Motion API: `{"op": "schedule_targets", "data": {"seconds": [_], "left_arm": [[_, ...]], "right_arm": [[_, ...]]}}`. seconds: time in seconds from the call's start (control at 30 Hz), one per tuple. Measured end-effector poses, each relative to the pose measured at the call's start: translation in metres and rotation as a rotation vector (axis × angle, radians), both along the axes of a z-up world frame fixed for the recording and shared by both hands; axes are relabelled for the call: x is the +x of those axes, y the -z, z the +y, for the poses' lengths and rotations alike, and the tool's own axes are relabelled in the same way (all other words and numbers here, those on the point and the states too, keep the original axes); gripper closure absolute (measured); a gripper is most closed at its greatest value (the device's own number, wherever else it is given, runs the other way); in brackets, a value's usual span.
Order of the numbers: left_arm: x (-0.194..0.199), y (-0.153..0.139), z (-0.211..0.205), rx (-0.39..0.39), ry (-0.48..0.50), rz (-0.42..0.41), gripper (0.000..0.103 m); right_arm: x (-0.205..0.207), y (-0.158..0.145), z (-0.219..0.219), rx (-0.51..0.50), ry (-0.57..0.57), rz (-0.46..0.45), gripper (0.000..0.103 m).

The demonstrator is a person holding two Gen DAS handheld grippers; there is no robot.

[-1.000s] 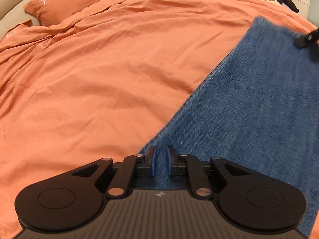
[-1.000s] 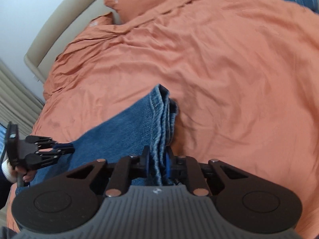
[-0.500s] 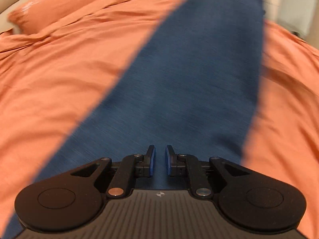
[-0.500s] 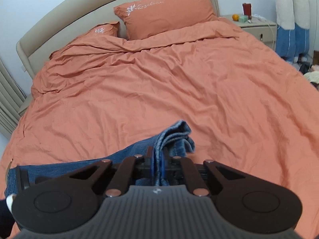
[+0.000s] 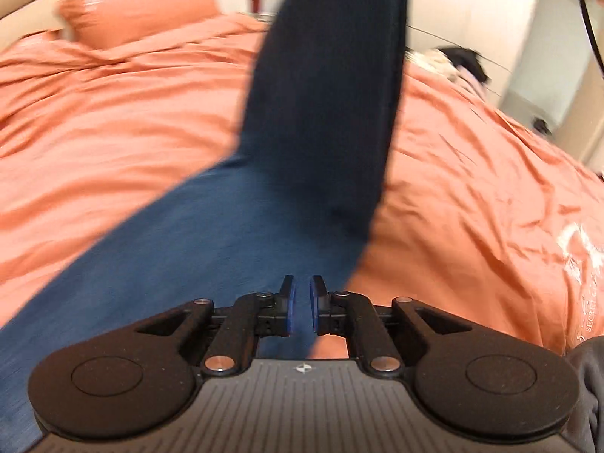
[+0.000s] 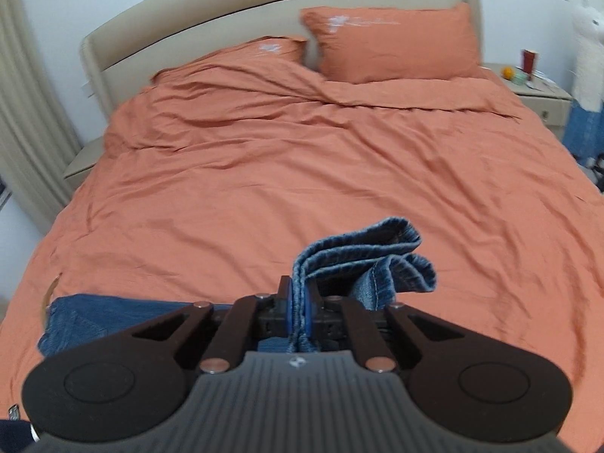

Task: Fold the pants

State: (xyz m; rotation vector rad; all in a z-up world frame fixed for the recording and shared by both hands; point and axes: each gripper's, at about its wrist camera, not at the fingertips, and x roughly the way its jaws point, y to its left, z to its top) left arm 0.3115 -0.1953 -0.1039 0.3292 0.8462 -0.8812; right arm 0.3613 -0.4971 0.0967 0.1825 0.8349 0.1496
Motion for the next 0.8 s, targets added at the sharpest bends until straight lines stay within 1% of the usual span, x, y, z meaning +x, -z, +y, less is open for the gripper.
{"op": "schedule_targets", "data": {"seconds": [0.1, 0.2, 0.27, 0.37, 0.43, 0.5, 0.57, 0.63, 0.67, 0.7, 0.77, 0.8], "left_arm": [[0.010, -0.023, 0.052, -0.011, -0.105, -0.010, 0.092], [0.013, -0.045, 0.106, -0.016, -0.208, -0.017, 0.092], [0.013, -0.060, 0.135, 0.001, -0.267, -0.032, 0.092], [0.014, -0.080, 0.173, 0.046, -0.349, -0.052, 0.087], [0.017, -0.088, 0.196, 0.061, -0.404, -0.027, 0.085], [0.021, -0.088, 0.214, 0.035, -0.449, 0.028, 0.084], [0.024, -0.084, 0.225, 0.012, -0.475, 0.055, 0.081], [0.026, -0.073, 0.230, -0.015, -0.498, 0.081, 0.073], [0.028, -0.068, 0.236, -0.033, -0.503, 0.100, 0.067], [0.028, -0.062, 0.238, -0.049, -0.501, 0.116, 0.065], [0.030, -0.053, 0.235, -0.059, -0.495, 0.131, 0.064], [0.032, -0.049, 0.230, -0.063, -0.492, 0.137, 0.064]], "right_arm": [[0.009, 0.001, 0.059, -0.003, -0.066, 0.001, 0.102], [0.017, 0.019, 0.116, 0.022, -0.119, 0.021, 0.102], [0.021, 0.039, 0.151, 0.052, -0.148, 0.045, 0.102], [0.026, 0.084, 0.197, 0.112, -0.188, 0.099, 0.102], [0.028, 0.121, 0.223, 0.145, -0.213, 0.146, 0.102], [0.028, 0.158, 0.247, 0.153, -0.228, 0.196, 0.102], [0.026, 0.193, 0.265, 0.152, -0.233, 0.247, 0.102], [0.022, 0.220, 0.277, 0.137, -0.236, 0.283, 0.101], [0.020, 0.230, 0.281, 0.131, -0.234, 0.293, 0.101], [0.017, 0.237, 0.285, 0.125, -0.229, 0.297, 0.097], [0.012, 0.243, 0.287, 0.142, -0.239, 0.293, 0.086], [0.008, 0.242, 0.288, 0.161, -0.242, 0.285, 0.084]]}}
